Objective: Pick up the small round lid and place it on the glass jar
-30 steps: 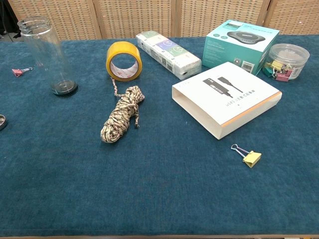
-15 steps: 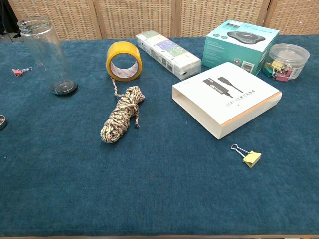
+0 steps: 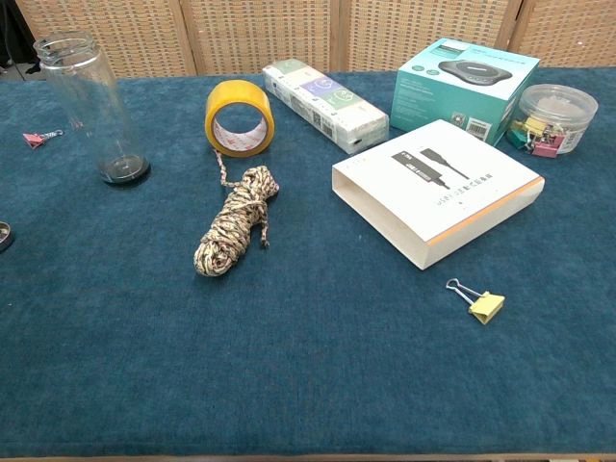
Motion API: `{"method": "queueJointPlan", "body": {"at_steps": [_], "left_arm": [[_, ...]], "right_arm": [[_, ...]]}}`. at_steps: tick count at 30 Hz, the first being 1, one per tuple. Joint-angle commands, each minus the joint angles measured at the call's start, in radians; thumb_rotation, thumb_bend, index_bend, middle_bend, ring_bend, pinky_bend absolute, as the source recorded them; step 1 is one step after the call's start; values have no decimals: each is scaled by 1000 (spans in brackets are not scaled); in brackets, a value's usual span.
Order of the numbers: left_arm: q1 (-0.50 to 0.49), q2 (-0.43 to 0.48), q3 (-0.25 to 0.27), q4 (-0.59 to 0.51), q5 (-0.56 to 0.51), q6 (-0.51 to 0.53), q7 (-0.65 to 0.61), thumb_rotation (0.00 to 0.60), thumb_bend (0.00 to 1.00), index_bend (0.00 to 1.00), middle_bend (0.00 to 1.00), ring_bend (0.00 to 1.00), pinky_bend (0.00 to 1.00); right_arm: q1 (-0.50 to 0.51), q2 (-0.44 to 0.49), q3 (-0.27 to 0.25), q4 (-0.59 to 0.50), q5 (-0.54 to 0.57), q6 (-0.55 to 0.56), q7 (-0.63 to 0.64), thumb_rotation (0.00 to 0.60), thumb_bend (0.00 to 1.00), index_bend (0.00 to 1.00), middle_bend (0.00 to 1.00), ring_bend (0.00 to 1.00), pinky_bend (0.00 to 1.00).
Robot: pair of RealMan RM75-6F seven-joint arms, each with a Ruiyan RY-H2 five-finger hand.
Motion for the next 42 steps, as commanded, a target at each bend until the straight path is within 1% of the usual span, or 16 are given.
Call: {"method": "queueJointPlan", "body": {"at_steps": [1, 17, 24, 30, 35, 42], "left_arm": [[-11, -8, 0, 9, -4, -20, -9, 600, 383, 422, 0, 0, 0], [-45, -60, -1, 46, -38, -43, 52, 600, 400, 450, 0, 0, 0], [-46, -70, 0, 61, -46, -43, 56, 600, 428, 482, 0, 0, 0], [-48, -74, 1, 72, -49, -45, 54, 600, 432, 511, 0, 0, 0], [-53, -76, 0, 76, -52, -53, 51, 600, 444, 567, 0, 0, 0], [-55, -84, 0, 84, -49, -48, 52, 600, 468, 591, 0, 0, 0]], "right_arm": [[0, 0, 0, 0, 1, 0, 0, 600, 0, 0, 0, 0, 0], [0, 5, 5, 2, 10, -3, 24, 600, 0, 0, 0, 0, 0], [-1, 5, 6, 6, 10, -1, 29, 600, 0, 0, 0, 0, 0], [-1, 3, 5, 6, 8, -1, 27, 600, 0, 0, 0, 0, 0], [1, 1, 3, 6, 4, -4, 22, 600, 0, 0, 0, 0, 0], [1, 1, 3, 5, 5, -5, 24, 600, 0, 0, 0, 0, 0]]}}
